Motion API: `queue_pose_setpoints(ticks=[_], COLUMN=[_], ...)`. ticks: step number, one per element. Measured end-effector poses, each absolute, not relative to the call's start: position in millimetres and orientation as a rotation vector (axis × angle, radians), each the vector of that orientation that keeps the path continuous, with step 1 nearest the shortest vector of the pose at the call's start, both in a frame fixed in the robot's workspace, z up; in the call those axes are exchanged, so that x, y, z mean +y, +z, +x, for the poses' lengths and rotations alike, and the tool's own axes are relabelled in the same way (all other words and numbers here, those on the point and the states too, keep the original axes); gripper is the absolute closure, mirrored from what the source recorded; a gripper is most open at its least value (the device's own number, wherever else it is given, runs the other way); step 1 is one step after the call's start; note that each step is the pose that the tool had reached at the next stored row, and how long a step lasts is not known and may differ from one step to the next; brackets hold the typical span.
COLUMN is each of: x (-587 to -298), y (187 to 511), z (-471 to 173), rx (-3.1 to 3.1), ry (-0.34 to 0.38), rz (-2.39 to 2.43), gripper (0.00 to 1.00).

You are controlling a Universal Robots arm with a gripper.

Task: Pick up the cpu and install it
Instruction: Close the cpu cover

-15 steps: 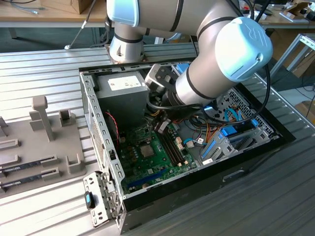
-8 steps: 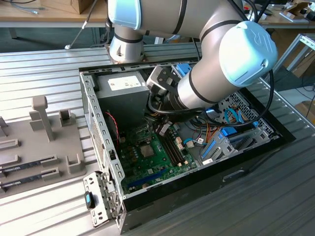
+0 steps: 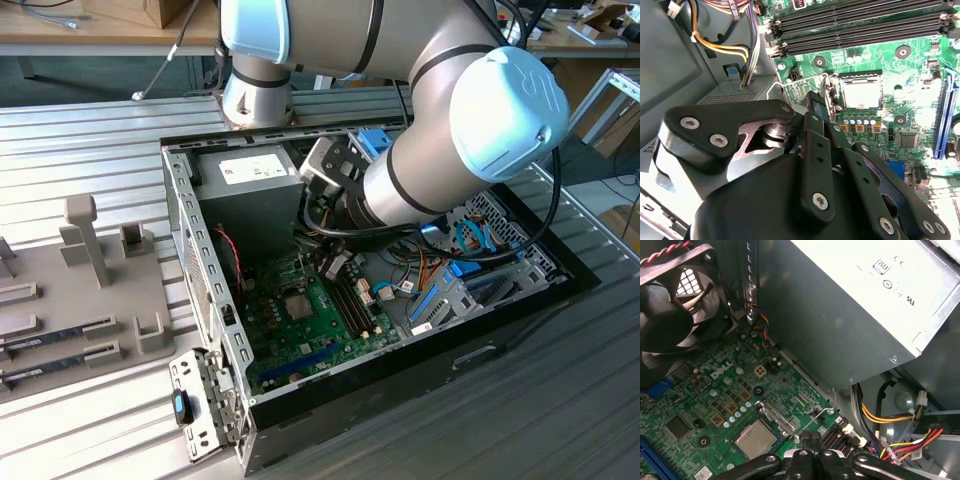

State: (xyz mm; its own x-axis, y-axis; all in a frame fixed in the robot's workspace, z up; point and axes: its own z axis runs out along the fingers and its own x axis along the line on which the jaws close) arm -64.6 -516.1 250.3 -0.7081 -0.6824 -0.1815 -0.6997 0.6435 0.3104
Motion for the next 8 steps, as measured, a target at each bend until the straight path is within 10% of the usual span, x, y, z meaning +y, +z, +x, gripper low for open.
queue_pose_setpoints(ticks=[8], x=[-518.6], y=[250.3], z=[-64.7], rx=[2.804], ry=[0.561], rz=[-1.180], gripper=[0.89])
